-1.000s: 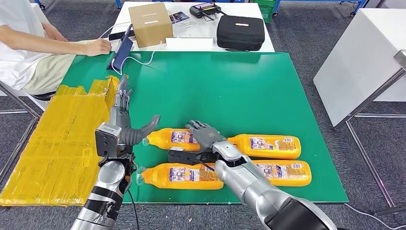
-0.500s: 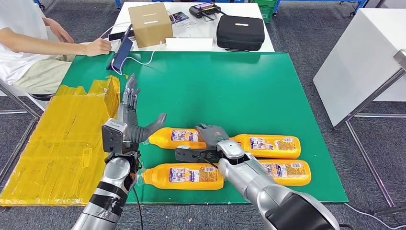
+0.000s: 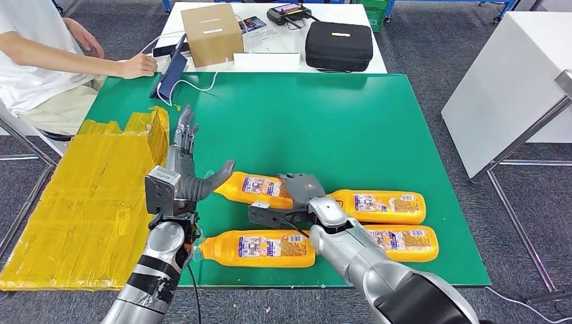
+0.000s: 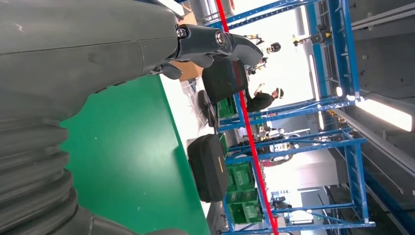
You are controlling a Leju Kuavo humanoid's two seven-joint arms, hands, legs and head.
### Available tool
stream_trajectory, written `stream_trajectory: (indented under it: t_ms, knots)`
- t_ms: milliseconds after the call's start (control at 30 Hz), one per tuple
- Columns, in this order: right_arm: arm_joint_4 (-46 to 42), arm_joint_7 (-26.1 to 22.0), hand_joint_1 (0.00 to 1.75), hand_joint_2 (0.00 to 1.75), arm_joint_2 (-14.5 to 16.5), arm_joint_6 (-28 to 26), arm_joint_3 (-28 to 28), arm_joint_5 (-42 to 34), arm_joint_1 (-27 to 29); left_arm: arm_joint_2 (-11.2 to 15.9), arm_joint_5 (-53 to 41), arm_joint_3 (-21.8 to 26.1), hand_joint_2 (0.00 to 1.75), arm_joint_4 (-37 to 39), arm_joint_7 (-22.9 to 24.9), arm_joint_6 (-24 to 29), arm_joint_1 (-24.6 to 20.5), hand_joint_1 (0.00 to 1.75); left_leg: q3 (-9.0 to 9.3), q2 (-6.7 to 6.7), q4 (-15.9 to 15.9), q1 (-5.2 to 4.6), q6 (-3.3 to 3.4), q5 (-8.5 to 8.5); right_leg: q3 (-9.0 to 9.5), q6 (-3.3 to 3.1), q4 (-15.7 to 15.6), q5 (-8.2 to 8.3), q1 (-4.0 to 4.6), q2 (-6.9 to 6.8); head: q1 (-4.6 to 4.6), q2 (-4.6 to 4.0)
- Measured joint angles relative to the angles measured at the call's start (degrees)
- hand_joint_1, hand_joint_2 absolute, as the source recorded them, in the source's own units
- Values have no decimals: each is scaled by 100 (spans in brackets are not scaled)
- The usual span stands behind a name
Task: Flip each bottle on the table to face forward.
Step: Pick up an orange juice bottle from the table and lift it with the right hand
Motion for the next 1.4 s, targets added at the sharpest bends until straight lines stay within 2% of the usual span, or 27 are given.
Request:
stream_trajectory:
  t_ms: [67,167,233,300,467,633,833,1133,1300,1400]
  knots:
    - [-59,-274,175,175,1,-749,-137,-154,65,-1,-11,-1,175,0,2,3,7,0,0,0,0,0,0,0,0,0,0,0,0,0,1,0]
    - [-391,-980,175,175,12,-1947,-547,-514,256,-3,-80,-19,175,0,8,22,19,0,-1,-1,0,0,0,0,0,0,0,0,0,-1,1,0]
    - [-821,-1478,175,175,33,-2256,-964,-635,464,-4,-137,-63,175,-1,8,40,22,0,-2,-2,0,0,0,0,1,0,0,0,0,-2,1,0]
    - [-1286,-1905,175,175,77,-2326,-1460,-735,708,-10,-179,-119,175,-4,1,63,18,0,-4,-5,0,0,0,0,0,0,0,-1,0,-4,0,0]
    - [-2101,-2615,175,175,204,-2309,-2380,-1636,1170,-41,-230,-232,175,-29,28,110,0,0,-6,-13,-1,-2,0,0,-1,0,0,-1,-1,-16,2,0]
    - [-2707,-2847,175,175,261,-1980,-2670,-2524,1430,-41,-155,-246,175,-29,78,-21,26,0,-6,-9,-1,-2,0,0,-2,0,0,1,-1,-16,0,0]
    - [-3042,-2906,175,175,362,-1295,-2652,-3120,1639,-37,142,-279,175,-60,201,-479,19,0,-6,-8,-1,0,0,0,-3,0,0,0,0,-16,0,0]
    - [-3170,-2952,175,175,407,-907,-2552,-3377,1721,-27,369,-321,175,-66,273,-790,1,0,-7,-9,-1,-1,0,0,-3,0,0,0,0,-16,1,0]
    - [-3153,-3082,175,175,414,-500,-2222,-3329,1760,-7,825,-400,175,-63,385,-1382,-75,0,-7,-8,-1,-1,0,0,-4,0,0,0,0,-16,1,0]
    - [-3074,-3175,175,175,434,-523,-1900,-3063,1781,2,939,-444,175,-50,421,-1529,-159,0,-7,-8,-1,0,0,0,-5,-1,0,0,1,-16,0,0]
